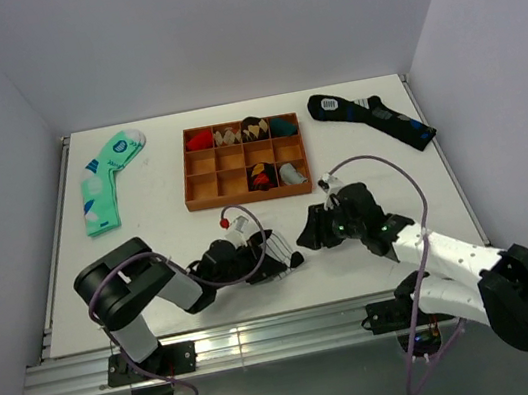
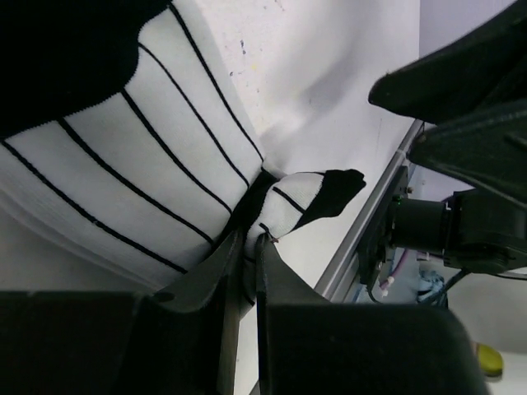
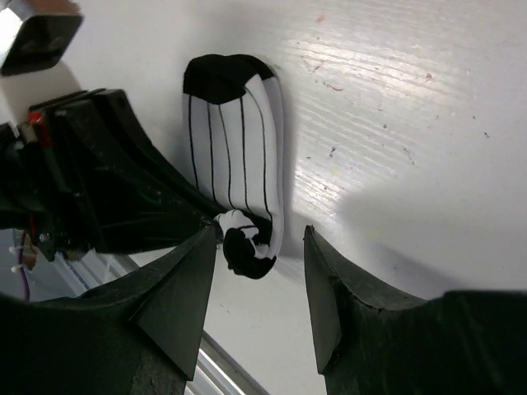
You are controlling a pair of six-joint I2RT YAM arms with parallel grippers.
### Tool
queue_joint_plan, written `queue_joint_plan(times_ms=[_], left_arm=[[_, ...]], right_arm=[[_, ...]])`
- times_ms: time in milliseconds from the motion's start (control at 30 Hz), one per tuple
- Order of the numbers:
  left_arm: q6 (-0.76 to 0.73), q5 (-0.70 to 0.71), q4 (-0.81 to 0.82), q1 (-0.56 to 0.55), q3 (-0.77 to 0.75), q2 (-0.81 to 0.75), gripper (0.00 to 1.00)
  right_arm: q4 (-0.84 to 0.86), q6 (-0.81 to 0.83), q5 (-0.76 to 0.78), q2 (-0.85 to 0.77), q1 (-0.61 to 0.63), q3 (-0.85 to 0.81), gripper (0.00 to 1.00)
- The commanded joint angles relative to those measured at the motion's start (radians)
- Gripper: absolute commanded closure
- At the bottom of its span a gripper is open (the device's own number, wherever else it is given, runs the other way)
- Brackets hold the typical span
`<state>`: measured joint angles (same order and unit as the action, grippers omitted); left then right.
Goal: Roll the socks
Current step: Roll the sock at the center of the board.
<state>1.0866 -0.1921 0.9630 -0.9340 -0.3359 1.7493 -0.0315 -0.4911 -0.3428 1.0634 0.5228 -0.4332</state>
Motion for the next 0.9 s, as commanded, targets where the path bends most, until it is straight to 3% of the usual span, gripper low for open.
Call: queue_joint_plan(times_ms=[0, 233, 467, 600, 867], left_arm=[[-0.059, -0.035, -0.424, 0.044, 0.081, 0.065, 1.0], [-0.082, -0.131, -0.518, 0.135, 0.06, 0.058, 1.0], [-0.145, -0.224, -0.674, 0.242, 0.014, 0.067, 1.0], [-0.188, -0.279, -0.739, 0.313, -0.009, 0.046, 1.0], [-0.231, -0.346, -0.83, 0.429, -0.06, 0.047, 1.0]], right_arm=[[0.214, -0.026, -0.044, -0.097, -0.001, 0.074, 0.46], [0.372, 0.005, 0.001, -0.212, 0.055, 0.168, 0.45], [0.49, 0.063, 0.087, -0.192, 0.226, 0.169, 0.44], [0.591, 0.079, 0.076, -0.12, 0.292, 0.189, 0.43], [0.872, 0.06, -0.01, 0.064, 0.296, 0.229, 0.43]])
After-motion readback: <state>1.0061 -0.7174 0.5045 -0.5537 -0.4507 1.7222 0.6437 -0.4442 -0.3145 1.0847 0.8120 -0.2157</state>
